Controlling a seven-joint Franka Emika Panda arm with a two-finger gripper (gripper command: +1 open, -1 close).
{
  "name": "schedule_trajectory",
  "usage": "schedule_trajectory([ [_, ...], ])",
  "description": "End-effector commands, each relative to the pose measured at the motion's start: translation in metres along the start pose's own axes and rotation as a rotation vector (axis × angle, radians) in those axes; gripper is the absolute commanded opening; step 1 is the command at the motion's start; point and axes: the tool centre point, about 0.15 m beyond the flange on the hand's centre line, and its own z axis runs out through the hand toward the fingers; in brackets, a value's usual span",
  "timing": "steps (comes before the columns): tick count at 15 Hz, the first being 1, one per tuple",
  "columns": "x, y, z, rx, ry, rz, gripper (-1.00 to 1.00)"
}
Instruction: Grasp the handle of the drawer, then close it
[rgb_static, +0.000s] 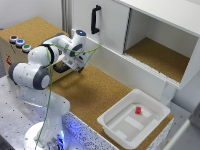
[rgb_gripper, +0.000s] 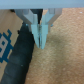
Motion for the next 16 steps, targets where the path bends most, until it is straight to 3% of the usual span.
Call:
schedule_trajectory([
  [1,0.018,-0.062,0.025,-0.022,-0.026,-0.071,-1.0],
  [7,0.017,-0.134,0.026,-0.003,-0.006,-0.241,-1.0],
  [13,0.001,-0.076,0.007,-0.04,0.012,-0.068,-1.0],
  [14,-0.002,-0.061,-0.004,-0.064,0.032,-0.03,1.0],
  [16,-0.007,-0.038,-0.026,-0.098,0.066,0.026,1.0],
])
